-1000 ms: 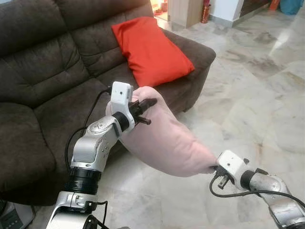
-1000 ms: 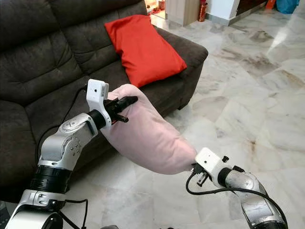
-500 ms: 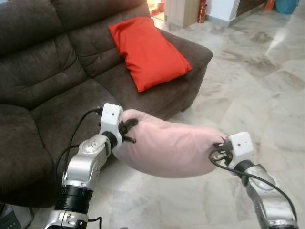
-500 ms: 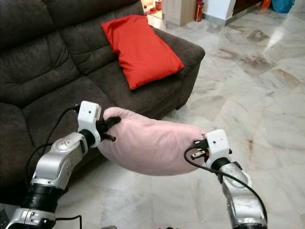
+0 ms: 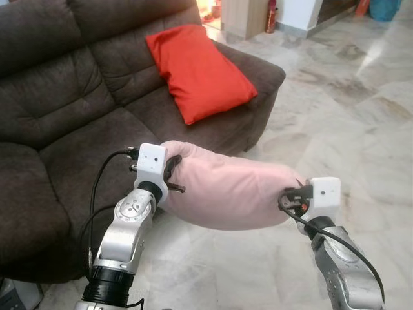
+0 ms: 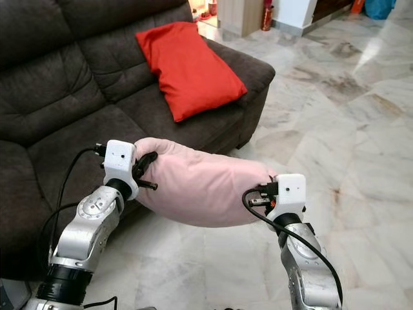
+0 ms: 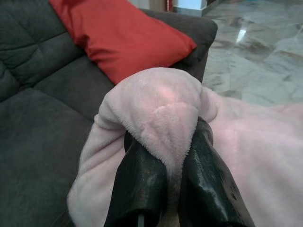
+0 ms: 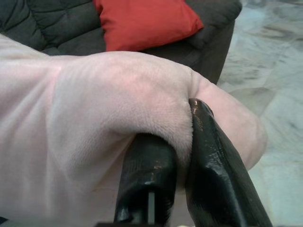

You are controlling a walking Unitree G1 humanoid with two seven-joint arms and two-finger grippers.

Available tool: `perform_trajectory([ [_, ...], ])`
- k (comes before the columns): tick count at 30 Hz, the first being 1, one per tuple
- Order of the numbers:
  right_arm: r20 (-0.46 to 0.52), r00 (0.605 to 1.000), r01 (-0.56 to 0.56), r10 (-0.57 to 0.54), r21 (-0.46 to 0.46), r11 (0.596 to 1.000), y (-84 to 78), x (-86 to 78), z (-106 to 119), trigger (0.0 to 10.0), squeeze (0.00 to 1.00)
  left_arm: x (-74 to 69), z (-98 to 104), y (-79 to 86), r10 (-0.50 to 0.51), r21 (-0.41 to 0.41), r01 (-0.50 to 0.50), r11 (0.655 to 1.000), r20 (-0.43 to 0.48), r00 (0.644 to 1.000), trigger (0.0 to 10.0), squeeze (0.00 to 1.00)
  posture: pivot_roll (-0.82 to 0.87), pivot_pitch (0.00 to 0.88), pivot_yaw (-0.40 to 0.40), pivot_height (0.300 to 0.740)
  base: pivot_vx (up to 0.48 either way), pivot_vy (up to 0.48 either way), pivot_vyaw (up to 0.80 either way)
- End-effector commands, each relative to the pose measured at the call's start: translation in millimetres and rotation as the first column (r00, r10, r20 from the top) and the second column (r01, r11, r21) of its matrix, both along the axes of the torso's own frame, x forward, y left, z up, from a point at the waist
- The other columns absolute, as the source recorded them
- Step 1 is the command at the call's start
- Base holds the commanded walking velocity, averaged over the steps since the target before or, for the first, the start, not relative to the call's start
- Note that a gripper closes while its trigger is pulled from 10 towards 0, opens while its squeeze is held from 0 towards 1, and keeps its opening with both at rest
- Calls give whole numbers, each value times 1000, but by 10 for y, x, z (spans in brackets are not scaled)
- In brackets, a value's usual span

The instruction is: Move the pillow to the sofa from floor

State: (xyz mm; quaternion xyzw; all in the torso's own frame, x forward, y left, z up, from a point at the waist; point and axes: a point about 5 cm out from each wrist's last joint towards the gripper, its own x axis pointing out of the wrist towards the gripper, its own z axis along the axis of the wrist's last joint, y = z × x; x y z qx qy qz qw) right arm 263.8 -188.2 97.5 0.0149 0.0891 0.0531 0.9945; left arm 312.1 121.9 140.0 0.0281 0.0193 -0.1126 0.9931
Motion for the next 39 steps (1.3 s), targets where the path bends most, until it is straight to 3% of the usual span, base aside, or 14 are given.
perform_trajectory([
  [1, 80, 997, -1, 0, 7, 1000, 52, 5, 162, 10000, 0, -14, 122, 44, 30, -2, -30, 1000, 73, 997, 10000, 0, 61, 72, -12, 740, 0, 0, 0],
  [5, 91, 992, 90, -91, 15, 996, 1, -3, 189, 10000, 0, -48, 104, 54, 39, 16, -41, 999, 82, 996, 10000, 0, 53, 62, -13, 740, 0, 0, 0],
  [9, 111, 991, 76, -73, -22, 997, -15, 13, 231, 10000, 0, -92, 82, 44, 47, 3, -47, 999, 83, 995, 10000, 0, 49, 53, -21, 740, 0, 0, 0],
  [11, 143, 987, 72, -72, 5, 997, -10, 46, 306, 10000, 0, -128, 56, 35, 56, -6, -56, 998, 78, 995, 10000, 0, 51, 43, -31, 740, 0, 0, 0],
  [18, 172, 984, 40, -43, 19, 999, 137, 103, 363, 10000, 0, -162, 70, -48, 44, 4, -44, 999, 103, 994, 10000, 0, 55, 22, -36, 740, 0, 0, 0],
  [36, 166, 986, 18, -21, 18, 1000, 246, 42, 286, 10000, 0, -186, 39, -70, 29, 16, -31, 999, 97, 995, 10000, 0, 62, 0, -21, 740, 0, 0, 0],
  [39, 187, 982, 20, -23, 14, 1000, 244, 43, 310, 10000, 0, -181, 37, -62, 28, 19, -30, 999, 96, 995, 10000, 0, 62, 0, -19, 740, 0, 0, 750],
])
